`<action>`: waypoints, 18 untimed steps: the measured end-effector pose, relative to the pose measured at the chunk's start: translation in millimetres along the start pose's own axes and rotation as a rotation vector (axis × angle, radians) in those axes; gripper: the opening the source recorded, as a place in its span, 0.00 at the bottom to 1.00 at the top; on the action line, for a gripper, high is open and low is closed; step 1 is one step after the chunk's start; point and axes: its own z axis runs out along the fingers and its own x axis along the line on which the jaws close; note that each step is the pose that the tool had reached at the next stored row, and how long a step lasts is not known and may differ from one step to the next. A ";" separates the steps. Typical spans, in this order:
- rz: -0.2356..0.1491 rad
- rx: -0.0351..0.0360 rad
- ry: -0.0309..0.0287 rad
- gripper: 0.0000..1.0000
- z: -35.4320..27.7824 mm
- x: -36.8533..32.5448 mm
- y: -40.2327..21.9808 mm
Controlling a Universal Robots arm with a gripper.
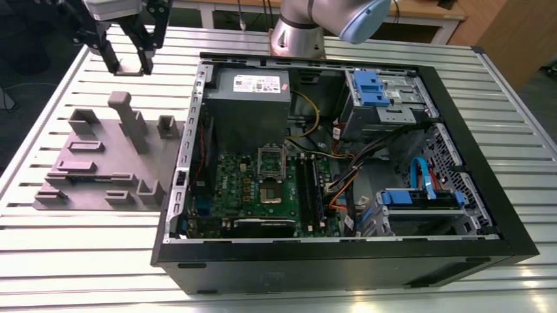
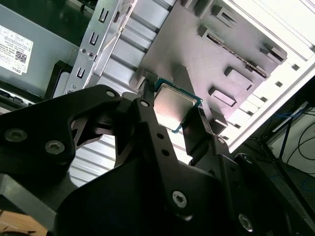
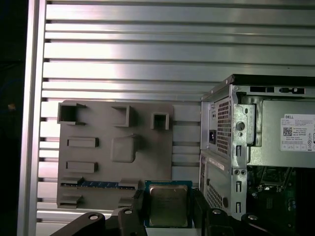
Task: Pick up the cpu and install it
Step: 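Pick up the cpu and move it towards the insertion slot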
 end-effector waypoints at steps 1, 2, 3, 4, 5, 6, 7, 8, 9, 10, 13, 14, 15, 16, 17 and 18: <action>0.000 0.0000 0.0001 0.47 0.0 -1.0 0.0; 0.000 0.0000 0.0000 0.47 0.0 -2.0 0.0; 0.000 0.0000 0.0001 0.47 -0.1 -2.9 0.0; 0.000 0.0000 0.0001 0.47 -0.1 -3.9 0.0; 0.000 0.0000 0.0001 0.47 -0.1 -4.8 0.0; 0.000 -0.0001 0.0000 0.47 -0.1 -5.7 0.0; 0.000 -0.0001 0.0000 0.47 0.0 -6.7 -0.1; 0.000 0.0000 0.0001 0.47 -0.1 -7.7 -0.1; 0.000 0.0000 0.0001 0.47 -0.1 -8.7 -0.1; 0.000 -0.0001 0.0000 0.47 -0.1 -9.7 -0.1; 0.000 0.0000 0.0000 0.47 -0.1 -13.0 -0.2; 0.000 0.0000 0.0000 0.47 -0.2 -14.2 -0.2; 0.000 0.0000 0.0000 0.47 -0.2 -15.3 -0.1; 0.000 -0.0001 0.0000 0.47 -0.1 -16.3 -0.2; 0.000 -0.0001 0.0000 0.47 -0.2 -17.5 -0.2; 0.000 0.0000 0.0001 0.47 -0.2 -18.6 -0.2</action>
